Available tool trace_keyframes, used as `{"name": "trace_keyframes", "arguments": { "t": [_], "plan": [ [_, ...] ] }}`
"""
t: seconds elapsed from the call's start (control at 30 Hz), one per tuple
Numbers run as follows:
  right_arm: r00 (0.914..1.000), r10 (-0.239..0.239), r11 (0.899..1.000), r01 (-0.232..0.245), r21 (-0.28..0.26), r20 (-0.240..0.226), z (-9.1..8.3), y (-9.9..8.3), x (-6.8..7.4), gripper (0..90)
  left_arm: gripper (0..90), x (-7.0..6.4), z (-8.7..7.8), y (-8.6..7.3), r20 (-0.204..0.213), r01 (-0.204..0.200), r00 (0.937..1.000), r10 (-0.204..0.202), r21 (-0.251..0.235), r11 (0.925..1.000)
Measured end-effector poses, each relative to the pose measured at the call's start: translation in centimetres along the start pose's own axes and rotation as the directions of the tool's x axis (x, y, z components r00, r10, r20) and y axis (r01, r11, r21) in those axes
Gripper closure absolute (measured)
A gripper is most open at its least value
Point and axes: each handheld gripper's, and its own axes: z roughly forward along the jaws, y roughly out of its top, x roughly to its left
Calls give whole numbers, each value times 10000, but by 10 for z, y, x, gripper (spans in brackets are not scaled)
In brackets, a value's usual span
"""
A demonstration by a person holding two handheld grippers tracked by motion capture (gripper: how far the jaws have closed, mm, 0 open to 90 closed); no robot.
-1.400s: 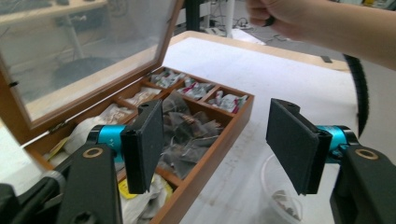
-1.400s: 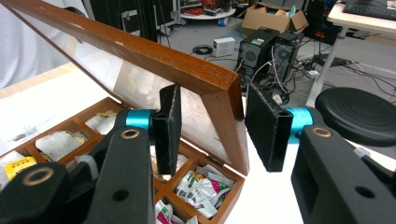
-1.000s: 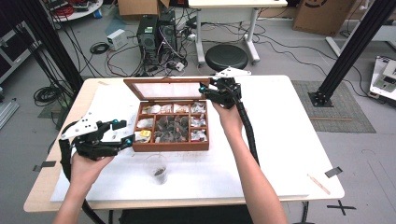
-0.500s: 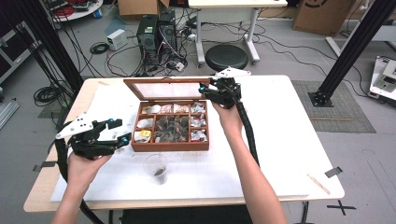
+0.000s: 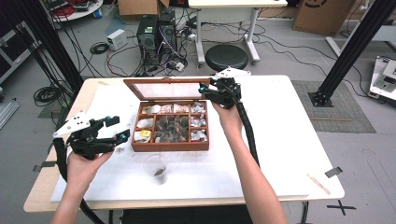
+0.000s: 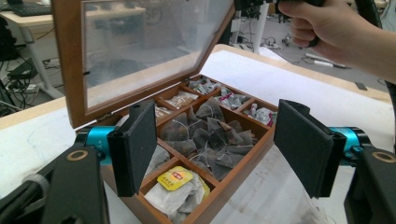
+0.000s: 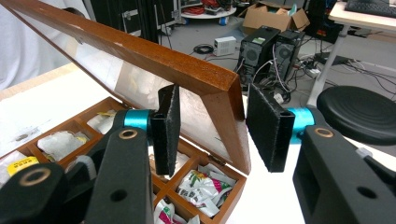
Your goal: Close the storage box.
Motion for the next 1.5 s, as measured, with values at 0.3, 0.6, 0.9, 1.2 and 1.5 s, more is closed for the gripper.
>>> {"name": "trace_keyframes", "arguments": {
  "t": [0.3, 0.6, 0.9, 1.2, 1.5],
  "plan": [
    [10000, -32, 10000, 32, -5, 35, 0, 0, 0, 556, 336, -1, -2, 0, 17, -180, 9998, 180, -31, 9998],
    [9996, 30, 10000, -32, 71, 266, 0, 0, 1, 518, 337, -4, 0, 2, 151, -250, 9996, 251, -72, 9997],
    [9978, 369, 9988, -386, 308, 544, 0, -1, 0, 474, 356, -4, -1, 1, 280, -191, 9994, 193, -59, 9998],
    [9930, 1182, 9912, -1185, 586, 82, 1, -4, -4, 530, 359, -5, -1, 2, 350, -233, 9991, 233, -5, 9997],
    [9850, 1717, 9820, -1700, 821, -140, 1, -8, -2, 605, 371, -6, 1, 2, 407, -268, 9988, 265, 69, 9996]
  ]
}}
